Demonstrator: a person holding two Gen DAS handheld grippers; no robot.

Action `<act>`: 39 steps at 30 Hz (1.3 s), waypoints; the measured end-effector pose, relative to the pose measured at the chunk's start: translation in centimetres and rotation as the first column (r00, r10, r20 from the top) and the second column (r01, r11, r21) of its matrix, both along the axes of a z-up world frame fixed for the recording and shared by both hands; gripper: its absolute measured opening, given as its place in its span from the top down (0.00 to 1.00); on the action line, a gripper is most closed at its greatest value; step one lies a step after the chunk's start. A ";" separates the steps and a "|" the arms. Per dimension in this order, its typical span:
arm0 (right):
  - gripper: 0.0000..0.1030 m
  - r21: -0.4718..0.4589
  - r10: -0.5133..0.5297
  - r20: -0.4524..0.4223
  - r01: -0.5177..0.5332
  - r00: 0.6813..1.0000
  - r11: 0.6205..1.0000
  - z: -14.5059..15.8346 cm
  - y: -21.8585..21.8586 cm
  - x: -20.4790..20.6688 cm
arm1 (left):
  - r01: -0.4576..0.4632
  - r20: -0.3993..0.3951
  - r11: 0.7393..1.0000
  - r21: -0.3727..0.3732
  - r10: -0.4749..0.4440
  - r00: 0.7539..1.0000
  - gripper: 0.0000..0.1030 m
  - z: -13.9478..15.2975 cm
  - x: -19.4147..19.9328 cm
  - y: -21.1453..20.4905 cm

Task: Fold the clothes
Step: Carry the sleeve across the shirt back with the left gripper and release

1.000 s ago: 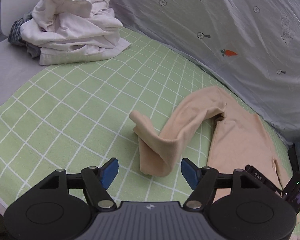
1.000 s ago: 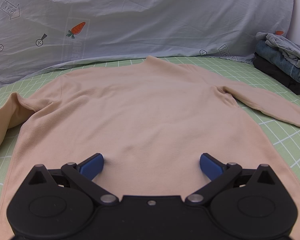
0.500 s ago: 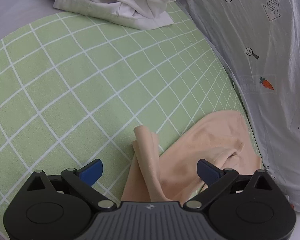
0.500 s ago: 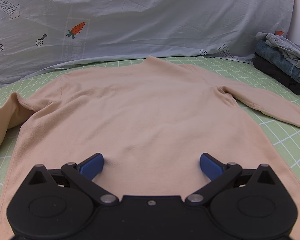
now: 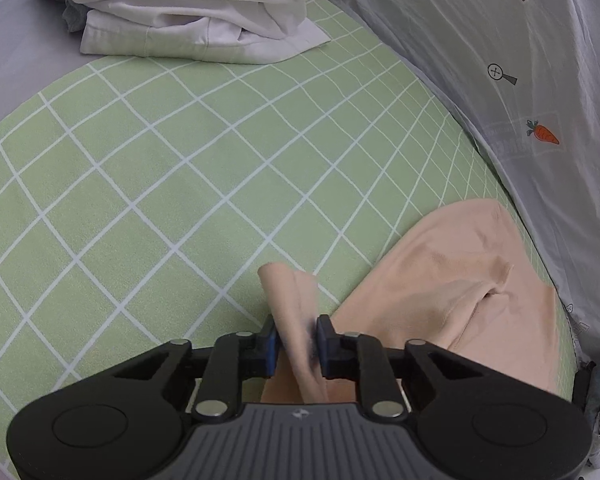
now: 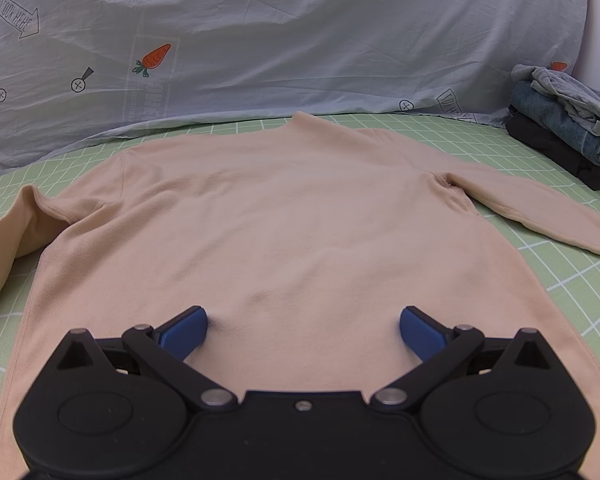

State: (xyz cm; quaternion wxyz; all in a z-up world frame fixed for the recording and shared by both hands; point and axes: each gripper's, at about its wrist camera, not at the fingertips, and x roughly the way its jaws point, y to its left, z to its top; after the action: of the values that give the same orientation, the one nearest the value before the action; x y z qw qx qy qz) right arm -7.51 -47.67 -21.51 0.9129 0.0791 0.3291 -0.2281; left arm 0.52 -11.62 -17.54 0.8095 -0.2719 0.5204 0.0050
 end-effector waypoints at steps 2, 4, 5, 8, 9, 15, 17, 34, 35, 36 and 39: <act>0.00 0.000 0.000 0.000 0.000 1.000 1.000 0.0 0.0 0.0 | 0.000 0.047 1.000 0.031 -0.002 0.999 0.90 1.0 -0.1 0.2; 0.00 0.000 0.001 0.000 -0.001 1.000 1.000 0.0 0.0 0.0 | -0.007 0.115 0.997 0.081 -0.003 0.993 0.93 2.5 0.0 0.4; 0.00 0.001 0.001 0.000 -0.001 1.000 1.000 0.0 0.0 0.0 | -0.013 0.151 0.994 0.108 -0.004 0.989 0.93 3.2 0.0 0.5; 0.00 0.001 0.002 0.000 -0.002 1.000 1.000 -0.1 0.0 0.0 | -0.032 0.311 0.986 0.165 -0.021 0.950 0.93 6.2 -0.4 1.1; 0.00 0.001 0.002 0.000 -0.002 1.000 1.000 -0.1 0.0 0.0 | -0.039 0.373 0.981 0.189 -0.035 0.927 0.93 7.1 -0.8 1.1; 0.00 0.001 0.003 0.000 -0.003 1.000 1.000 -0.1 -0.1 0.0 | -0.089 0.564 0.941 0.327 -0.119 0.817 0.91 9.3 -3.3 0.6; 0.00 0.001 0.003 0.000 -0.003 1.000 1.000 -0.1 -0.1 0.1 | -0.093 0.517 0.938 0.333 -0.099 0.850 0.91 8.1 -3.8 0.8; 0.00 0.001 0.003 0.000 -0.003 1.000 1.000 -0.1 -0.1 0.1 | -0.147 0.158 0.970 0.192 0.117 0.981 0.84 -1.5 -9.4 4.5; 0.00 0.001 0.003 0.000 -0.003 1.000 1.000 -0.1 -0.1 0.1 | -0.144 0.164 0.971 0.193 0.113 0.980 0.83 -1.5 -9.7 4.4; 0.00 0.001 0.002 0.000 -0.002 1.000 1.000 -0.1 -0.1 0.1 | -0.132 0.167 0.970 0.203 0.099 0.981 0.85 -1.5 -9.8 4.2; 0.00 0.001 0.002 0.000 -0.002 1.000 1.000 -0.1 -0.1 0.1 | -0.096 0.175 0.959 0.266 0.050 0.983 0.86 -1.4 -10.4 3.5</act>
State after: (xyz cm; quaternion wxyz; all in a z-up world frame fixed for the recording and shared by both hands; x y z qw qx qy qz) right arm -7.43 -47.76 -21.62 0.9130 0.0794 0.3295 -0.2269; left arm -9.90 -8.15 -18.99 0.8791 -0.1762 0.4349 0.0838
